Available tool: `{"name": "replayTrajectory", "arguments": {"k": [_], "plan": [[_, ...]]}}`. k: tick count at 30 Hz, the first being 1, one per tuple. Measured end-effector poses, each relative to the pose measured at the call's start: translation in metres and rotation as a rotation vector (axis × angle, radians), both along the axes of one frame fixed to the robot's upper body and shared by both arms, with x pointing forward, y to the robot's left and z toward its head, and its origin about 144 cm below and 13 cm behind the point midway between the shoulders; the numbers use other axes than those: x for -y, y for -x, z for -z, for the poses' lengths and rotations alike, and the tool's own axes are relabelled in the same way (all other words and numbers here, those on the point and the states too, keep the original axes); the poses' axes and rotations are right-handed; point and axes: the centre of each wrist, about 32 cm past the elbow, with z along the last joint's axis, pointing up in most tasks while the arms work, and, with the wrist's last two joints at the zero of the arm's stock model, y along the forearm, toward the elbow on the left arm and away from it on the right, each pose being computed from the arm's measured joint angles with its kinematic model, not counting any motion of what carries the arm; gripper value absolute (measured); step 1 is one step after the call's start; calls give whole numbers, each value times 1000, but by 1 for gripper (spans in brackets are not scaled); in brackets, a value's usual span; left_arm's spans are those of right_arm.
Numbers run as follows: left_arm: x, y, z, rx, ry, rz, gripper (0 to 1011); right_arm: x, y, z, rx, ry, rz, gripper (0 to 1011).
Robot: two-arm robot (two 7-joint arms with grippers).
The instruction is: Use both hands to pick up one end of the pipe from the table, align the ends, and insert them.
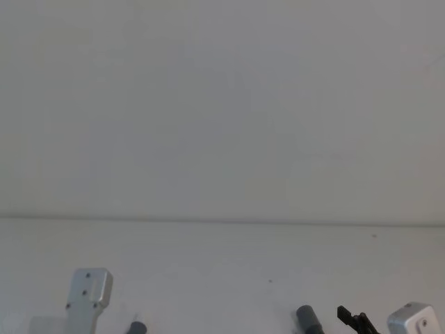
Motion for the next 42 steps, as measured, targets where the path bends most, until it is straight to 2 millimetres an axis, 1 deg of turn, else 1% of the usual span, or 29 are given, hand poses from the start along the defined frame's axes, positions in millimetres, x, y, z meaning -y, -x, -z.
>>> {"name": "replayTrajectory", "arguments": {"k": [15, 20, 21, 22, 23, 24, 26, 42], "plan": [[0, 0, 0, 0, 1, 1, 515, 0, 0, 0, 0, 0, 0, 1001], [0, 0, 0, 0, 2, 1, 484, 0, -1, -3, -3, 2, 1, 1002], [0, 0, 0, 0, 2, 1, 447, 0, -1, -4, -5, 3, 2, 1002], [0, 0, 0, -1, 2, 1, 447, 0, -2, -5, -5, 3, 3, 1002], [0, 0, 0, -1, 2, 1, 416, -1, -2, -6, -9, 5, 6, 1002], [0, 0, 0, -1, 2, 1, 363, -1, -3, -7, -10, 5, 7, 1002], [0, 0, 0, -1, 2, 1, 348, -1, -4, -9, -15, 6, 11, 1002], [0, 0, 0, 0, 1, 1, 339, 0, -17, -32, -110, 20, 66, 1002]]}}
